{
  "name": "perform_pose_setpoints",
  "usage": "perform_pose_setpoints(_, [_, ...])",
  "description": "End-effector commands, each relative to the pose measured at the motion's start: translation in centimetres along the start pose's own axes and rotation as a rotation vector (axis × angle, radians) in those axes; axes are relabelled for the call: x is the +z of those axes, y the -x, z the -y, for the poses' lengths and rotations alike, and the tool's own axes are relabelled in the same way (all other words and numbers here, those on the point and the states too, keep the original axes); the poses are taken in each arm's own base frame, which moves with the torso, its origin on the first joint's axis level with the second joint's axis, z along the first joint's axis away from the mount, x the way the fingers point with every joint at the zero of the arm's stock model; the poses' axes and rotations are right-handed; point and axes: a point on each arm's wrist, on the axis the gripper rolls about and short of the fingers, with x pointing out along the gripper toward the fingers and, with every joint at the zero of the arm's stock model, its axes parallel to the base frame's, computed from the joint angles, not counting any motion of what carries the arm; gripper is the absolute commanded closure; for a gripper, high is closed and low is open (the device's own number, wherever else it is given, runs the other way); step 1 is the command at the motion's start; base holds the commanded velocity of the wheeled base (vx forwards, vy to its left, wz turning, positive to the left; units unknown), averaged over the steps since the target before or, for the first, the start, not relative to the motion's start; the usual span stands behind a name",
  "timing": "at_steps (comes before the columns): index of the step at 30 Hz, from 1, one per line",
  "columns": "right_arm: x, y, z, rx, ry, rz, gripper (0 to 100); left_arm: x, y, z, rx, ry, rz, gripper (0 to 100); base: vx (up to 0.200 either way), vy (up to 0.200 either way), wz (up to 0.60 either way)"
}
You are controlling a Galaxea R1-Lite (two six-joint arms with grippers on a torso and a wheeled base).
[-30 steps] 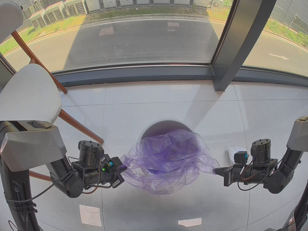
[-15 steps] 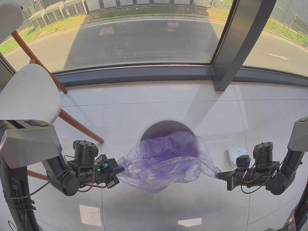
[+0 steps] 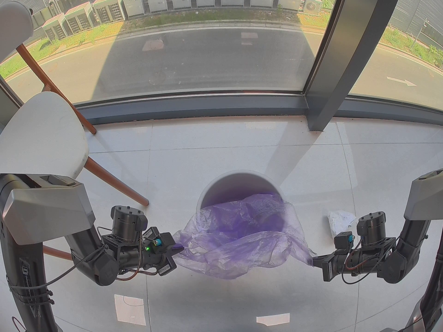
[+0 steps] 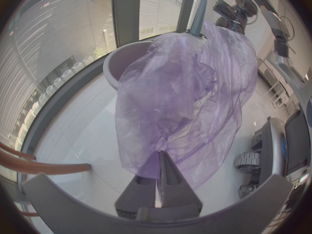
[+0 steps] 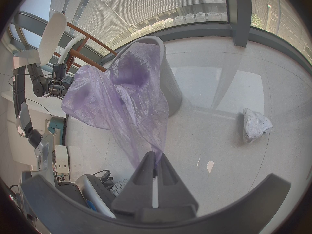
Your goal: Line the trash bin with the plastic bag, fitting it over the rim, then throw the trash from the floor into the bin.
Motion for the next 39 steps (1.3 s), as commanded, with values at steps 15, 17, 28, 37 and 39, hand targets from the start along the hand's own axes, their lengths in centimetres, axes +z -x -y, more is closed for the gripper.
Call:
perform_pose_setpoints(15, [-1.1, -1.0, 0.6, -0.020, -0.028, -0.052, 100, 0.3, 0.9, 2.8, -0.008, 0.385, -0.081, 100, 0.000, 0.000, 0.00])
perform_pose_setpoints(17, [-1.3, -1.0, 0.9, -0.033, -0.038, -0.058, 100, -0.1, 0.8, 2.5, 0.002, 0.366, -0.091, 100, 0.000, 0.000, 0.00])
perform_pose_setpoints(28, [-1.0, -1.1, 2.7, -0.094, -0.073, -0.035, 100, -2.6, 0.3, -2.3, 0.133, 0.323, -0.098, 100, 0.000, 0.000, 0.00])
perform_pose_setpoints(37, [1.7, -1.9, 5.4, -0.170, -0.077, 0.083, 100, -0.7, -1.9, -6.3, 0.236, 0.297, 0.019, 100, 0.000, 0.000, 0.00])
perform_pose_setpoints(39, [2.2, -2.0, 5.8, -0.178, -0.075, 0.104, 100, -0.6, -2.4, -6.6, 0.248, 0.294, 0.025, 100, 0.000, 0.000, 0.00])
